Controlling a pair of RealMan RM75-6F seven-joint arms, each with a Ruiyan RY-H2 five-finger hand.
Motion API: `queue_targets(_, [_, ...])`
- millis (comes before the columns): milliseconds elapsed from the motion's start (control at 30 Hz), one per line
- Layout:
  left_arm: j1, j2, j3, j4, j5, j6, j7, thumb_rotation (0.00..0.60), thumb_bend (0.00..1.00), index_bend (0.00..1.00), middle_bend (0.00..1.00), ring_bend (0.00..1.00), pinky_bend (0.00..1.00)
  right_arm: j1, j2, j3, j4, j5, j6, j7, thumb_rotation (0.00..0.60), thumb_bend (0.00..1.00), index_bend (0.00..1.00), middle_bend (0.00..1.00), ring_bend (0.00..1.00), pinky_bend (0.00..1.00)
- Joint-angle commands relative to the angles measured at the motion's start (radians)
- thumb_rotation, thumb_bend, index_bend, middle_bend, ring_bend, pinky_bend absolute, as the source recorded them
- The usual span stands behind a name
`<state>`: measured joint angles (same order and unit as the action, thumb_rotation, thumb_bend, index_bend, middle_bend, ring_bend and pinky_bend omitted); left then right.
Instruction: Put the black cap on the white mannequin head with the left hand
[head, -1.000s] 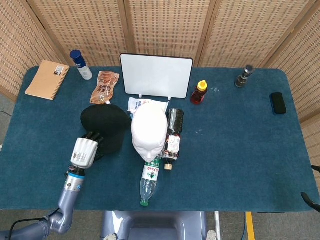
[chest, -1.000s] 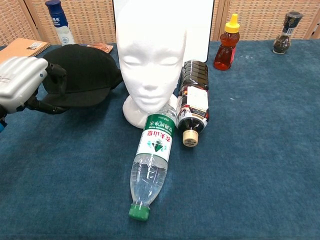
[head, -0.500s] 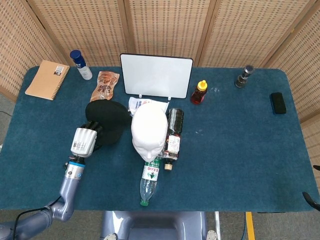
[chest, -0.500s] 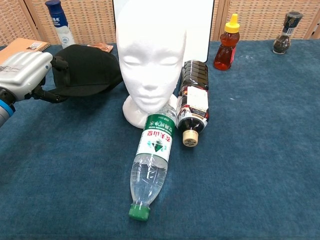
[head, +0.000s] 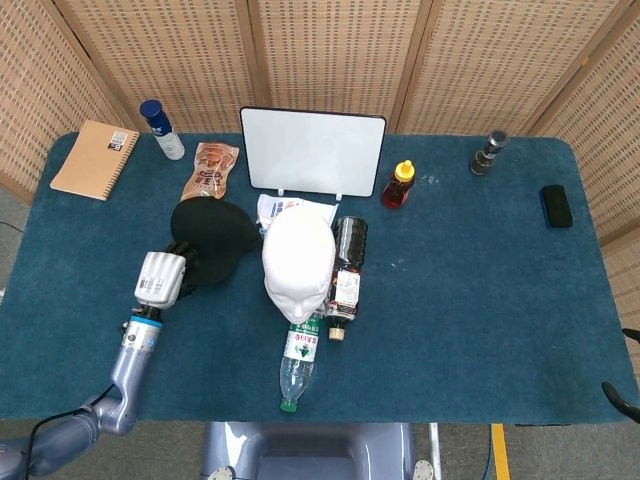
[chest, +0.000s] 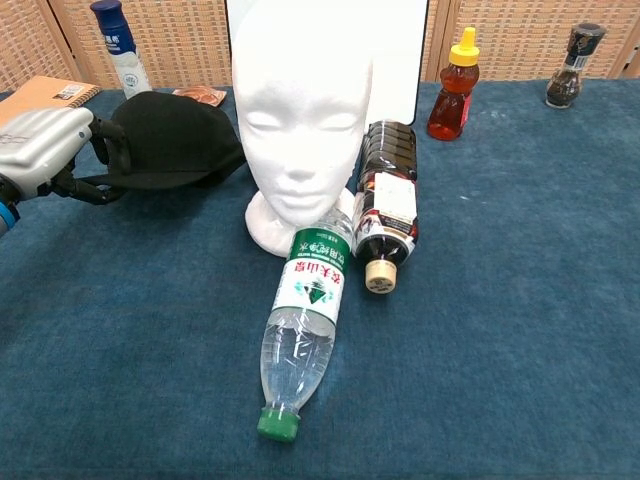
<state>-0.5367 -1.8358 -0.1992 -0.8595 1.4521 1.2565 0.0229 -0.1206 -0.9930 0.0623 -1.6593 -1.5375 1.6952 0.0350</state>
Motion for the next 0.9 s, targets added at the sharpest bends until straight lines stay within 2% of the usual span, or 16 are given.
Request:
queue_targets(33, [0.005, 0.03, 0.005, -0.018, 0.012, 0.028, -0.029, 0.6, 0.65, 0.72, 0.47, 0.44, 0.76, 0.001, 0.001, 0.0, -0.004, -0.003, 0.001, -0.003, 0.6, 0.2, 0.24, 0.29, 0.29, 0.31])
queue_targets(167, [0.004, 0.067, 0.01, -0.028, 0.033, 0.062, -0.073, 0.6, 0.65, 0.8, 0.51, 0.47, 0.79, 0.001, 0.002, 0.001, -0.009, -0.004, 0.003, -0.007, 0.6, 0.2, 0.24, 0.29, 0.29, 0.31])
queue_targets(467, [0.001, 0.167, -0.025, -0.156, 0.035, 0.119, -0.127, 0.6, 0.67, 0.83, 0.54, 0.5, 0.81, 0.001, 0.001, 0.002, -0.009, -0.007, 0.006, -0.007, 0.6, 0.2, 0.24, 0.29, 0.29, 0.31])
queue_targets(667, [-0.012, 0.259, -0.064, -0.268, 0.066, 0.198, -0.074, 0.6, 0.67, 0.86, 0.56, 0.52, 0.82, 0.0, -0.004, 0.003, 0.002, -0.007, 0.008, 0.004, 0.6, 0.2, 0.24, 0.29, 0.29, 0.31])
queue_targets(900, [-0.032, 0.334, -0.087, -0.366, 0.116, 0.254, -0.021, 0.6, 0.67, 0.86, 0.56, 0.52, 0.82, 0.002, -0.009, 0.005, 0.011, -0.01, 0.009, 0.013, 0.6, 0.2, 0.24, 0.29, 0.29, 0.31])
